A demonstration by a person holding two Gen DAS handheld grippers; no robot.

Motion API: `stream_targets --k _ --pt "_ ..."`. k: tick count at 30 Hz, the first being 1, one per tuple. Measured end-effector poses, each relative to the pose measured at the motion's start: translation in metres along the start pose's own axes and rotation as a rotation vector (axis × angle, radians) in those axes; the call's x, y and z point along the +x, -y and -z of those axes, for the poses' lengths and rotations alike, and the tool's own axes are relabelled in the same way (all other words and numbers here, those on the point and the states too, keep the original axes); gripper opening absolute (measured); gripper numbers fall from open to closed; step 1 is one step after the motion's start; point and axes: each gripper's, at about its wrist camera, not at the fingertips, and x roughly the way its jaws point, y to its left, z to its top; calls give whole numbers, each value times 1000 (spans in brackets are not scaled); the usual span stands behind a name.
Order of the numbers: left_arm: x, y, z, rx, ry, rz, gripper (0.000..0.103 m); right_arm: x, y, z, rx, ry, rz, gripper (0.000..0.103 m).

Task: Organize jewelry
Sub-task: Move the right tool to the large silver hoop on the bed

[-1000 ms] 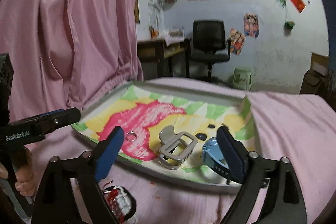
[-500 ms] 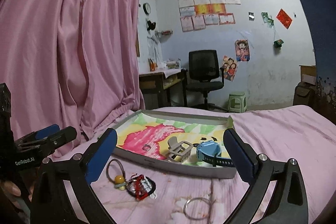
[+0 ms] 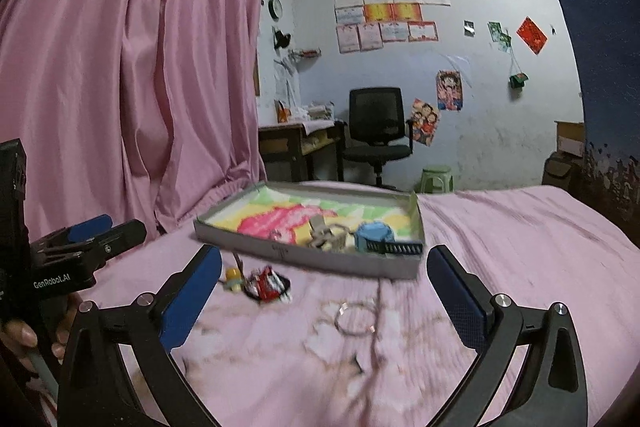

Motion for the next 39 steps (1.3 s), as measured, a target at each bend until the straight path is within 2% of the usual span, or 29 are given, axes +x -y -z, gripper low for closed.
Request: stream_targets --k 9,12,18,19,21,24,27,30,33,39 --pt "6 5 11 25 -75 13 103 9 16 16 38 -118 26 101" --pt "18 2 11 11 -138 19 103 21 20 21 56 -185 14 101" --pt "55 -5 18 -30 -317 13 103 46 23 35 86 -323 -58 100" --pt "59 -6 19 -31 -338 13 102 51 23 38 91 -349 -74 96" --pt "68 -6 21 -29 -371 16 102 59 23 43 99 -390 -91 79" --pt "80 -3 22 -8 -418 33 100 72 23 50 117 -450 -112 69" --pt "91 2 24 15 -458 57 89 90 25 60 137 -522 -112 59" --pt "104 5 26 24 -511 91 87 104 30 65 153 -557 -86 56" --pt "112 6 25 11 -532 112 84 114 32 66 149 -564 -58 53" --pt "130 9 22 -1 -560 119 78 136 30 65 123 -576 -49 53"
